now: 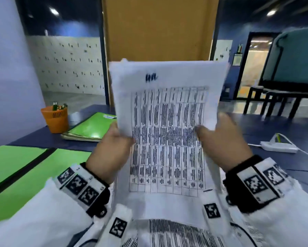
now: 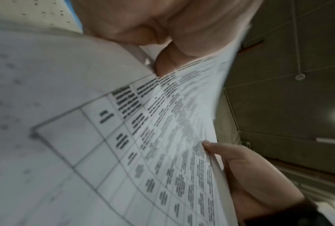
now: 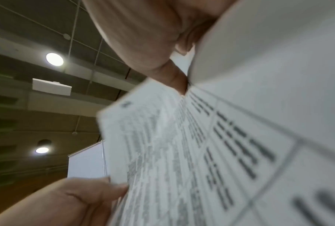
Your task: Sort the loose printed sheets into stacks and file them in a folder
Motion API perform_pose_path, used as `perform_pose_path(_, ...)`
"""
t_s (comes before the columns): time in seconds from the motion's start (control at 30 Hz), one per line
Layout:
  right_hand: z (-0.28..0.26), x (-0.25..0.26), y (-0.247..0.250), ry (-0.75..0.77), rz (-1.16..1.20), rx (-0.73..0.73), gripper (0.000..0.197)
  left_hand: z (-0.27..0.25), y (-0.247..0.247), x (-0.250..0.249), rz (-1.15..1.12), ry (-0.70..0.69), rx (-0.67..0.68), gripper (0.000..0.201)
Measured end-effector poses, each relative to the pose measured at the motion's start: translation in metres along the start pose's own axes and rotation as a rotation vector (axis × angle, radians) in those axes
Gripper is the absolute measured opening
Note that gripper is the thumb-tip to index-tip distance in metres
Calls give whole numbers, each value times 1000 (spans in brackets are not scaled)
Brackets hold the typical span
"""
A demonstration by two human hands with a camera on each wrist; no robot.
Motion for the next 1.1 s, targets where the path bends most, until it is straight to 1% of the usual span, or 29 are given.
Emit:
perform_pose_path(0.03, 4, 0, 0, 3, -14, 5, 20, -2, -6, -4, -17, -2, 47, 33)
perform_pose_path(0.07, 3, 2, -1, 12, -49, -4, 23, -7, -12, -10, -3, -13, 61, 31)
perform_pose_path(0.1, 0, 4, -2, 32, -31, -15, 24, -12, -15, -11, 13, -35, 67, 28)
perform_pose_path(0.17, -13, 10, 0, 80, 54, -60, 21, -20, -17, -8, 13, -89, 52, 25)
perform_pose_path(0.23, -29, 14, 1, 123, 132, -106, 18, -28, -17, -1, 4, -95, -28, 28)
perform_pose_path(0.27, -39, 13, -2, 131, 153, -109, 18, -33, -16, 5, 0, -72, -58, 30)
perform_pose_path(0.33, -55, 2, -15, 91, 217, -51, 24, -44, -15, 24, -19, 18, -79, 33)
perform_pose_path(0.4, -65, -12, -27, 5, 286, 50, 30, -50, -12, 42, -40, 120, -74, 33)
perform_pose_path(0.47, -65, -24, -30, -64, 363, 83, 36, -49, -11, 50, -70, 171, -84, 34)
perform_pose_path(0.53, -62, -32, -29, -130, 444, 76, 41, -45, -10, 52, -152, 190, -90, 39)
perform_pose_path(0.6, -61, -36, -31, -168, 488, 113, 43, -41, -8, 53, -187, 200, -90, 44)
perform_pose_path(0.73, -60, -39, -37, -137, 504, 176, 38, -34, -5, 58, -227, 197, -63, 52)
perform_pose_path(0.8, -58, -38, -39, -99, 468, 154, 30, -35, -7, 59, -182, 171, -36, 52)
perform_pose_path(0.83, -57, -37, -42, -73, 421, 145, 25, -38, -13, 55, -132, 152, 6, 51)
perform_pose_path(0.9, -55, -37, -47, -35, 328, 129, 19, -41, -21, 49, -26, 115, 60, 40)
perform_pose_path(0.97, -51, -44, -49, -53, 317, 81, 18, -32, -20, 47, 46, 83, 12, 28)
perform_pose_path(1.0, -49, -48, -48, -76, 349, 63, 19, -26, -17, 46, 62, 73, -20, 27)
perform_pose_path(1.03, -48, -53, -48, -97, 390, 65, 20, -22, -16, 47, 77, 79, -31, 27)
perform_pose_path(1.1, -47, -58, -47, -99, 414, 104, 21, -20, -18, 47, 84, 103, -5, 31)
Point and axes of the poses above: each hand's wrist, its own z-axis towards the middle knuckle, its own y-axis out of the back of the hand, x = y × z, the point moved 4 cm from there along z, towards the middle knuckle, and after that the axes turned 12 degrees about -z, right-handed, at the moved point
